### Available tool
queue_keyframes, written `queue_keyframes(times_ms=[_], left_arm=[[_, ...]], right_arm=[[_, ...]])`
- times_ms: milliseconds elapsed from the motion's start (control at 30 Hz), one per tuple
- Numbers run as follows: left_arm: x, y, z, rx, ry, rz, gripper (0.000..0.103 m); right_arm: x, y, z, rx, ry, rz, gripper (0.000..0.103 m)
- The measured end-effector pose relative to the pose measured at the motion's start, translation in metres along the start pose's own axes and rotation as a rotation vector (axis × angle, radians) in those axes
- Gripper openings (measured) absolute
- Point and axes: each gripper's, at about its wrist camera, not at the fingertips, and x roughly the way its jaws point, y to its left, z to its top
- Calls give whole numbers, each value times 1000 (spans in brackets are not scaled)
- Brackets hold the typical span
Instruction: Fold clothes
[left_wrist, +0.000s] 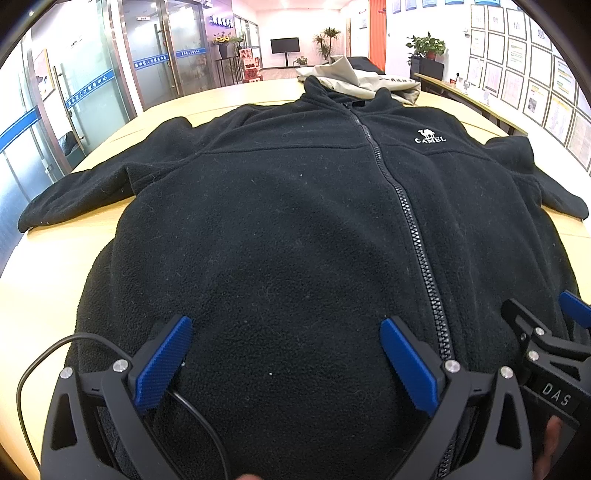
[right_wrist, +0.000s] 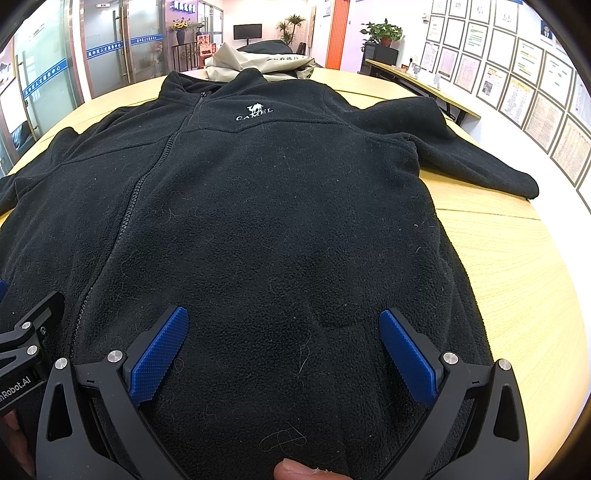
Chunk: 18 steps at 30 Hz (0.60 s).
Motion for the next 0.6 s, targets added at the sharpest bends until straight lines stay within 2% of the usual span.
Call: queue_keyframes(times_ms=[367,600], left_arm=[[1,0,1,-2,7,1,103],[2,-3,-2,0,0,8,103]], right_arm=[[-11,0,-9,-4,-6,-11,103],[-4,0,-6,3,1,-1,103]])
